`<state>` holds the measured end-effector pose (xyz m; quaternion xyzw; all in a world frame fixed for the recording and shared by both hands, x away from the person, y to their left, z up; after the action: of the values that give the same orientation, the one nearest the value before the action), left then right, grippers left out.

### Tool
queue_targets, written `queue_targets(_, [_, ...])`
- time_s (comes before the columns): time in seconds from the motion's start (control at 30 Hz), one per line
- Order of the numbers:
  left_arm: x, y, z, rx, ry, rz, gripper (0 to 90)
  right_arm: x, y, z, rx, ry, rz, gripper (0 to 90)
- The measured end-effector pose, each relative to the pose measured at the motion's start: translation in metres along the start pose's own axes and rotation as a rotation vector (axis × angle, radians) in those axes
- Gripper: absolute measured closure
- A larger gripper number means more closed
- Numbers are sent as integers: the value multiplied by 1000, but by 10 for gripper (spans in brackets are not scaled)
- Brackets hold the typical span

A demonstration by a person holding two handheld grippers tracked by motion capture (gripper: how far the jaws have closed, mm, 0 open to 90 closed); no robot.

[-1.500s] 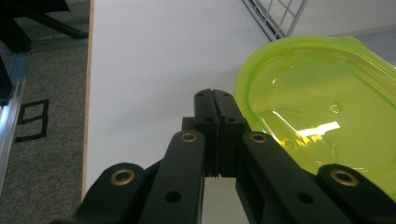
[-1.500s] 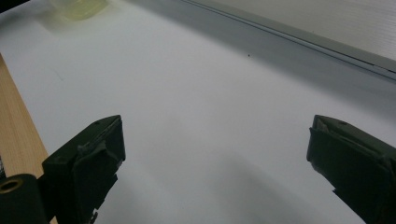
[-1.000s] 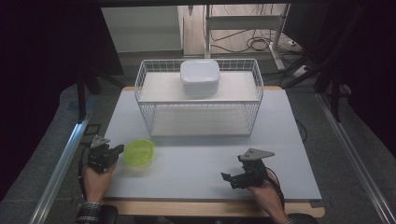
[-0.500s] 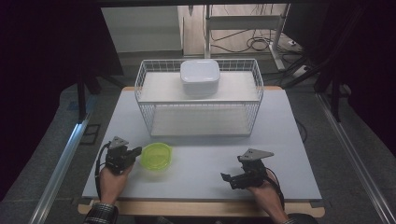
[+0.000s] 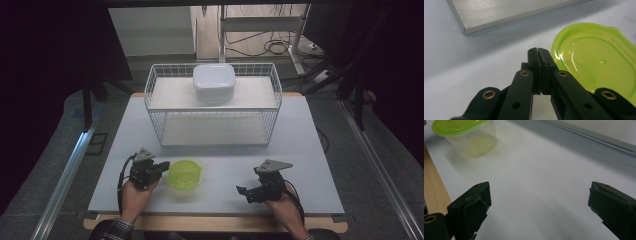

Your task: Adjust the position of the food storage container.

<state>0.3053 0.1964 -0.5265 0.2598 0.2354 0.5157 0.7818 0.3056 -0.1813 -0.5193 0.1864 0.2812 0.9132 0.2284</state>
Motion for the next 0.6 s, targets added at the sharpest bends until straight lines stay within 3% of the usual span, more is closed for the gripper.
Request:
queue_targets(0.1, [5, 2, -3, 9, 5, -1, 890, 0, 0, 0, 1, -2, 0, 52])
queue_targets(0.2, [5, 2, -8, 40, -18, -15, 891, 0, 0, 0, 2, -1, 0, 52])
queue_targets(0.43, [-10, 0, -23, 129, -121, -80, 896, 0, 0, 0, 3, 1, -5, 52])
queue_targets(0.6, [-17, -3, -23, 143, -131, -104, 898, 0, 0, -1, 8, 0, -2, 52])
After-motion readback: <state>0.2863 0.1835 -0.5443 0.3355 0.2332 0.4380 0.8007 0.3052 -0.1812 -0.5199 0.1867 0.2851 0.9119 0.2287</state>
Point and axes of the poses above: each handheld gripper's, and its own axes: y roughly backward along the jaws, z roughly out of its top, x roughly to its left, the point moved 2 cm from there along -y, roughly forward along the jaws, and after that the axes turned 10 degrees about z, right-handed, at the moved point
